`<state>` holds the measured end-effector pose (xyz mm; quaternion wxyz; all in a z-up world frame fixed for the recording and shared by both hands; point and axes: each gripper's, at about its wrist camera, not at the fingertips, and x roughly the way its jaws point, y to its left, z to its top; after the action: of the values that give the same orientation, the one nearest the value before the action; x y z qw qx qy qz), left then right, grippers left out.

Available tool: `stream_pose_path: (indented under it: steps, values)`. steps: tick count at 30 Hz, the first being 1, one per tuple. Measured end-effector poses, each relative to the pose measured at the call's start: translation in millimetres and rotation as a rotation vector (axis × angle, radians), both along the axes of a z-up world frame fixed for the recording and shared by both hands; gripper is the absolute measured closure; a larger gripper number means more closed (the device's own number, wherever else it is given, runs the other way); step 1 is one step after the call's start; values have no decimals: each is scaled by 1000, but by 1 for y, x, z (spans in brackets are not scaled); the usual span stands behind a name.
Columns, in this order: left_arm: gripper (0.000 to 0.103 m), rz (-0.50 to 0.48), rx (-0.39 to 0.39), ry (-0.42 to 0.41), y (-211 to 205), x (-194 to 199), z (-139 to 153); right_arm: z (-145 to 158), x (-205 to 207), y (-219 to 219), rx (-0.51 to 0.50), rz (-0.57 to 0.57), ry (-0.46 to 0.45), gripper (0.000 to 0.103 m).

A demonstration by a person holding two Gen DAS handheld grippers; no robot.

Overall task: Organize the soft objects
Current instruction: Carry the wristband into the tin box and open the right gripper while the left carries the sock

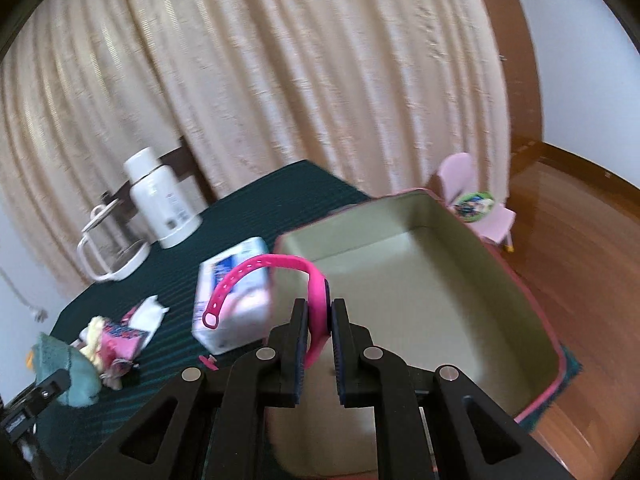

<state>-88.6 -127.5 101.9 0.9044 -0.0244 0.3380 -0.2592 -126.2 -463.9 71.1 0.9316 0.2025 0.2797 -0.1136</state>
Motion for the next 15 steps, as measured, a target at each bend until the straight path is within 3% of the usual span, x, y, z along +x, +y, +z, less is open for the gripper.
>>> stream_pose_path:
  steps: [10,15]
  values:
    - [72,-103,27,2,-54,-5,4,-14,-15,-33,-6,-120,15,90]
    - [72,-165,45,12,-81,-8,2,-21,-22,-49,40,-152,15,86]
